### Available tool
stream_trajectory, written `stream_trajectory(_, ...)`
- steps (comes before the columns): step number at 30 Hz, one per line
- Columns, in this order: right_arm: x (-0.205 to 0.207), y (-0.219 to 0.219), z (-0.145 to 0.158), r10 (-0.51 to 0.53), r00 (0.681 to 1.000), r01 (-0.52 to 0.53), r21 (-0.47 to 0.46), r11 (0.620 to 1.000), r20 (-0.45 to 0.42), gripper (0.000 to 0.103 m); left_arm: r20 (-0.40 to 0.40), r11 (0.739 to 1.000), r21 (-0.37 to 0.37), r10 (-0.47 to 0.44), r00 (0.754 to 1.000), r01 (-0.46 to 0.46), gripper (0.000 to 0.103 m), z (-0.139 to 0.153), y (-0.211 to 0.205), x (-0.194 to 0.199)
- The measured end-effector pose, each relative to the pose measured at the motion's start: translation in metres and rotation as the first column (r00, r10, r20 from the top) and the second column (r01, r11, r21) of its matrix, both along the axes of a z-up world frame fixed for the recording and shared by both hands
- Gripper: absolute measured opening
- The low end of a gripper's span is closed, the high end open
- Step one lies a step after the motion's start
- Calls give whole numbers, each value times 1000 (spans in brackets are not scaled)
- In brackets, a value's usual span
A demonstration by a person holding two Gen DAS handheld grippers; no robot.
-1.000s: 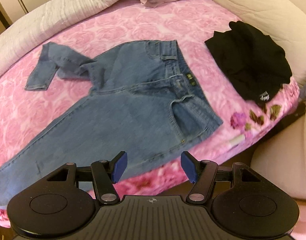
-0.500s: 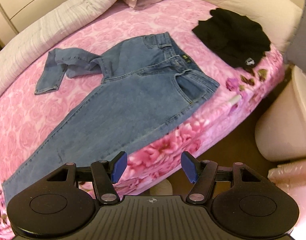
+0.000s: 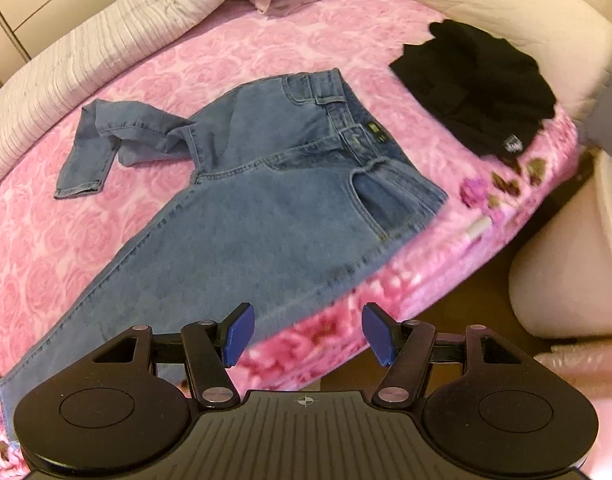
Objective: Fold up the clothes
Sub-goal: 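Stretch the jeans flat on the bed and open both grippers, then grasp the bent jeans leg hem with the left gripper and pull it straight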
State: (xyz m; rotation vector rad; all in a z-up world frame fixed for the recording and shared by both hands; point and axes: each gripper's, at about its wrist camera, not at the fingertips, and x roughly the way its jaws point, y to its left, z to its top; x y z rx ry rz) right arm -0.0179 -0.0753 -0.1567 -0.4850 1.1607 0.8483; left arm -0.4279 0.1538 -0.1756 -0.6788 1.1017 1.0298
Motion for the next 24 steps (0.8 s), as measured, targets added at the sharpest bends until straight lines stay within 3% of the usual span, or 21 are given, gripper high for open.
stream_trajectory(6,55,54,-13,63,998,-63,-35,997,-11,63,-22,998,-25,63,998,-64,35,-8,26,53)
stream_trajectory(14,119,127,-42,152,988,-152,-74,986,-5,63,23,984,-45,172,985,-171,37,-15,50,106)
stream_trajectory(20,139,163,-67,182,983,-184,-77,980,-37,63,-11,990,-43,133,991,-133,41,-32,65,139)
stream_trajectory(24,148,179,-88,190,980,-195,-86,977,-59,63,19,993,-70,97,995,-95,43,-57,90,162)
